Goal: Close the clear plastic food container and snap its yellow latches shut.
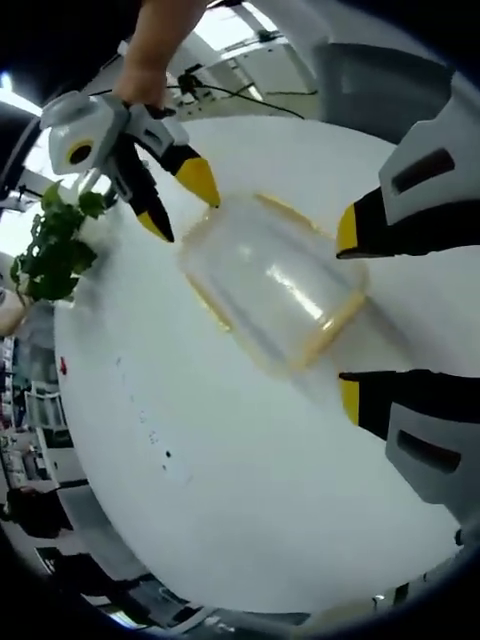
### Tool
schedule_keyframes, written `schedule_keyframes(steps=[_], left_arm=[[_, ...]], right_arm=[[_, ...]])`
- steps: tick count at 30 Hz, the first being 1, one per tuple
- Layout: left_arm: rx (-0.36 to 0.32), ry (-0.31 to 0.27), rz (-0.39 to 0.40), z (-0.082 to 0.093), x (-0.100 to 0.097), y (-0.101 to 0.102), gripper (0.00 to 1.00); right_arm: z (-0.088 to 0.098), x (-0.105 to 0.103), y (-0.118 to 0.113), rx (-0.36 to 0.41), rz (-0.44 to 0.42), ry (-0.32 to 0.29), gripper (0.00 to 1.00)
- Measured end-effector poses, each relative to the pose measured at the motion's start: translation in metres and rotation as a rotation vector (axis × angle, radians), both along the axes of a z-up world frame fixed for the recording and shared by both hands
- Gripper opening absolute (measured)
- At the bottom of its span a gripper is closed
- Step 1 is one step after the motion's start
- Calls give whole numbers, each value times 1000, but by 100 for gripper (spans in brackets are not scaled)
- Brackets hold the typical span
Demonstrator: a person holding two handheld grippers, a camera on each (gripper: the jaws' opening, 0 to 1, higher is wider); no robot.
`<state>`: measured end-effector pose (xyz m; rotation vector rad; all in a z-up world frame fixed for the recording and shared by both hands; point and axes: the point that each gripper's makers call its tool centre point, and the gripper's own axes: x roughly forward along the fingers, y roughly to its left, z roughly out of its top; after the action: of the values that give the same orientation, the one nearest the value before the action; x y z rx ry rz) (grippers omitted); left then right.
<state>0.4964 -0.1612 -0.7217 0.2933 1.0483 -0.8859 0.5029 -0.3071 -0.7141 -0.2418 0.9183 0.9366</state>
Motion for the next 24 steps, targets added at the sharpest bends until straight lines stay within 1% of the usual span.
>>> schedule_keyframes(steps=[3,6,8,9,11,13,15,16,17,18,20,21,24], left_arm=[[15,-22,-45,3,1,-1,41],[42,-27,-75,3,0,-1,41],[62,-48,-126,4,1,-3,40],[59,-63,-136,6,2,-5,40],[52,-64,-144,10,3,-7,40],[55,-77,-162,13,5,-9,41],[67,-99,-198,14,7,-11,40],[80,-105,-211,14,8,-11,40],[90,-113,-218,14,8,-11,41],[99,-118,-244,13,8,-12,41],[113,-117,-268,12,6,-14,40],[112,-124,-280,13,6,-17,40],[108,-141,-312,16,7,-25,40]], right_arm=[[0,-2,2,-19,40,-12,42],[-2,-3,0,-72,104,-37,41],[-2,-4,2,-75,124,-43,41],[-1,-4,3,-80,136,-43,41],[-1,-5,5,-86,152,-43,40],[5,-4,10,-67,185,-75,40],[5,-6,13,-65,207,-70,40],[7,-6,15,-68,237,-88,39],[7,-4,16,-70,249,-104,38],[8,-6,18,-67,259,-103,37],[6,-6,19,-82,275,-104,37],[5,-6,19,-91,294,-115,36],[5,-8,23,-81,310,-113,36]])
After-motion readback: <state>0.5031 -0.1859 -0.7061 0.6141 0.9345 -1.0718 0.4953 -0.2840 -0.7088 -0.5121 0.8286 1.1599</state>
